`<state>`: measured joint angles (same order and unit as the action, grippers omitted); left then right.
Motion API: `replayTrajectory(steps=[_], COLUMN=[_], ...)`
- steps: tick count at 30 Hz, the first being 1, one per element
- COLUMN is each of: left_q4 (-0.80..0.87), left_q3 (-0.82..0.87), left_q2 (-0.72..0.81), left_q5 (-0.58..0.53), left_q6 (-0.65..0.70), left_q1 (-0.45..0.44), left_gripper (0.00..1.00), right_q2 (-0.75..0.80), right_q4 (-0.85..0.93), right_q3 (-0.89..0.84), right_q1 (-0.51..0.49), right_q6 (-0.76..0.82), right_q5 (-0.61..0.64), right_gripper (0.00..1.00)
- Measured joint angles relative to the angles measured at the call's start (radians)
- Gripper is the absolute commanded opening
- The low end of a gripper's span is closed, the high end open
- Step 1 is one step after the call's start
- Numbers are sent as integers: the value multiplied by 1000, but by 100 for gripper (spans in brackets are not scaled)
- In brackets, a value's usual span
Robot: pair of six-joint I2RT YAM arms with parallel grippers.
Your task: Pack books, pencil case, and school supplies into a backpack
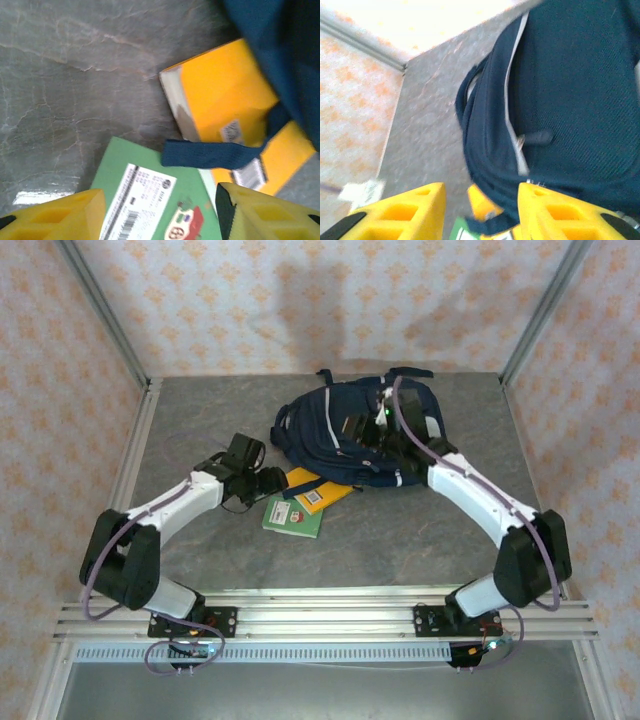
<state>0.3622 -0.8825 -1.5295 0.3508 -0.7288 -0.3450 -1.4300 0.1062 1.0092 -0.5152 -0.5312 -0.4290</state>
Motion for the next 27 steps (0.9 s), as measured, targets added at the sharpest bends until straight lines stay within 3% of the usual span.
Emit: replayTrajectory(steps=[8, 13, 19, 27], left_q4=[-57, -77, -105, -120], left_q3=[28, 39, 59, 63], left_q2=[-72, -87, -83, -84], left_q5=[-60, -77, -105, -131], left_q6=[-10, -3, 0, 13], left_q1=[-30, -53, -76, -162], left_gripper=[55, 53, 50, 48], right_q2=[-2, -40, -191, -294], right_q4=[-32, -152, -363, -547], right_q3=[-274, -332, -380, -395], right_q1=[-58, -58, -58, -46], right_q6=[-82, -153, -278, -397], right_q5=[-170, -283, -395, -478], right_gripper=[40, 41, 41, 43])
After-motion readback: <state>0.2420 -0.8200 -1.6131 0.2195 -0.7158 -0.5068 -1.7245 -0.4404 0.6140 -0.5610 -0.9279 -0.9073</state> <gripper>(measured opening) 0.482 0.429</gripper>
